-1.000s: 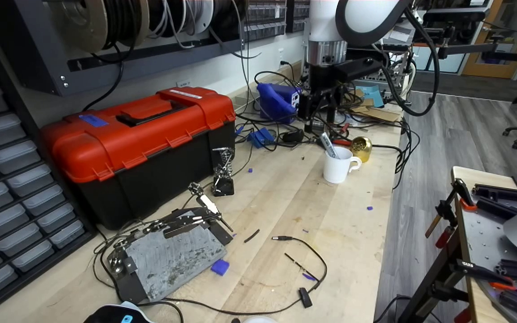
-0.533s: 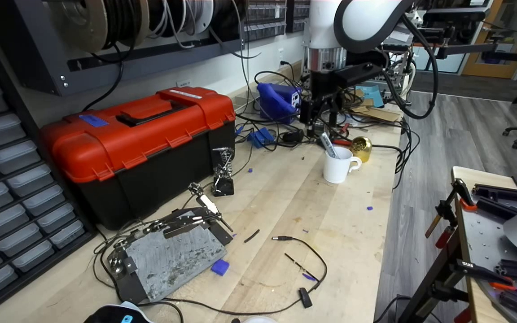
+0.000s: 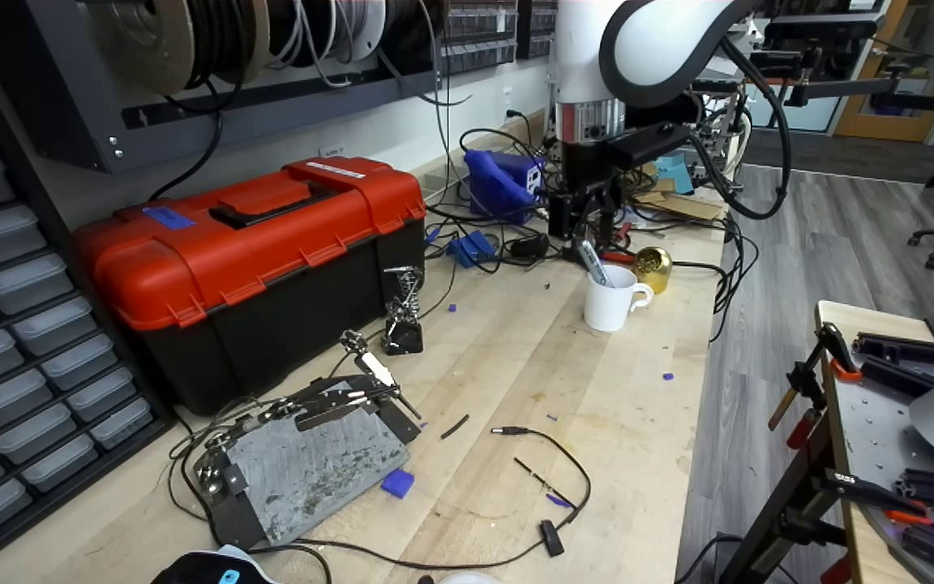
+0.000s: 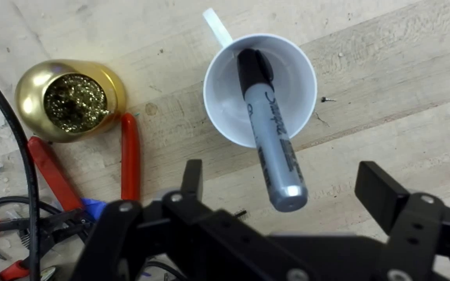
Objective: Take the black marker out of the white mug and place it on the workbench
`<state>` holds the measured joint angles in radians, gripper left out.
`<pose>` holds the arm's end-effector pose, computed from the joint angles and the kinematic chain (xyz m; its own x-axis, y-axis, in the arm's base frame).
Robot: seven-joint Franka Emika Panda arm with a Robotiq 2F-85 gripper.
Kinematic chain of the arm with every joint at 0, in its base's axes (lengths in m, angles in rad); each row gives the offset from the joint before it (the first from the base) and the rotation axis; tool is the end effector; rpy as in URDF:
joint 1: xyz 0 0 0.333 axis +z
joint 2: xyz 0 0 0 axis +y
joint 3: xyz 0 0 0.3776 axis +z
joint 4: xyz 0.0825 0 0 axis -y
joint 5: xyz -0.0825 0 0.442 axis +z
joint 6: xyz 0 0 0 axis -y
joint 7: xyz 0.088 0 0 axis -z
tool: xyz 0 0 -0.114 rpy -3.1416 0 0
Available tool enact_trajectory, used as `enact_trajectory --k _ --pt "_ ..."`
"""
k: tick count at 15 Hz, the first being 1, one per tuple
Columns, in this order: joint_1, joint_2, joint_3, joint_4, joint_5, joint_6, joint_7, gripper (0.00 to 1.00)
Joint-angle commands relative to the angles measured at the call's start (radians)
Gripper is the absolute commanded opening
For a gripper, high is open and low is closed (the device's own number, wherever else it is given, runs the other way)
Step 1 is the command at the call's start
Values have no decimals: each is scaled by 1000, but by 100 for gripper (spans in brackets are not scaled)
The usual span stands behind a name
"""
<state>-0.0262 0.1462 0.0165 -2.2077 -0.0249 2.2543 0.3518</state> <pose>0.5843 -0.0066 0.3190 0.9367 -0.3388 -0.0882 -0.3357 -0.9407 0.0486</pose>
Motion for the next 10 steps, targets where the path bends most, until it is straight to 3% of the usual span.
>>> enact_trajectory --k 1,3,4,5,10 --pt "12 11 -15 13 19 -34 -39 100" --pt "12 16 -15 14 23 -32 -46 100" --pt "11 16 -15 12 24 -25 -50 75" --pt "11 16 -16 10 22 -17 -53 74" --pt "10 9 -17 8 24 -16 -64 36"
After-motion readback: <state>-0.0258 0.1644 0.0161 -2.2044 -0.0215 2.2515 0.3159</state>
